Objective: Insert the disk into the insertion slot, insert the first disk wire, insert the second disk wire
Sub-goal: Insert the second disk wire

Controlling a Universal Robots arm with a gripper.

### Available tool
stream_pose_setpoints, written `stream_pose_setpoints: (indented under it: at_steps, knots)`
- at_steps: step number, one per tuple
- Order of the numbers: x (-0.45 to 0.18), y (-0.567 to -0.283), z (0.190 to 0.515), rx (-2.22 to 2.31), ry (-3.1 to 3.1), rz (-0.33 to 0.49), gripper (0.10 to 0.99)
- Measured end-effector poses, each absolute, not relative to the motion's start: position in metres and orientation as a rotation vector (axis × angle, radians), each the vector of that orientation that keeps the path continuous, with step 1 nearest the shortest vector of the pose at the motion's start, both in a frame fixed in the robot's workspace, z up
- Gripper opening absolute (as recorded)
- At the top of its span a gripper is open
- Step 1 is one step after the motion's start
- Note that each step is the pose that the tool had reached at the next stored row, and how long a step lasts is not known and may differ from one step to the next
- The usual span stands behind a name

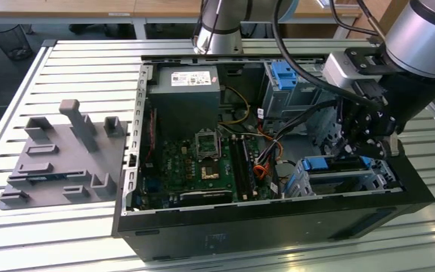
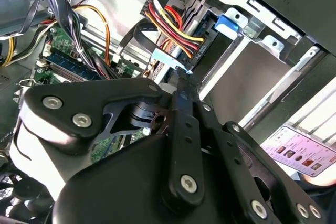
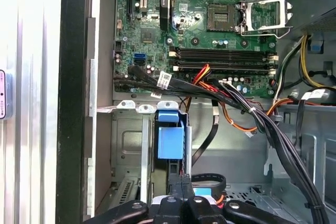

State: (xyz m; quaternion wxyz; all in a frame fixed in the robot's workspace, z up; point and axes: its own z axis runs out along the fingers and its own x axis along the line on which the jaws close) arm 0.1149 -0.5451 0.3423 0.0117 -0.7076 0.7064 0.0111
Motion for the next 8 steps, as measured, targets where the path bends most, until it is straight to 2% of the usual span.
stream_pose_setpoints:
  at_steps: [8]
  knots:
    - [0.1149, -0.5451, 0.3462, -2.207, 2.203, 0.037, 0.106]
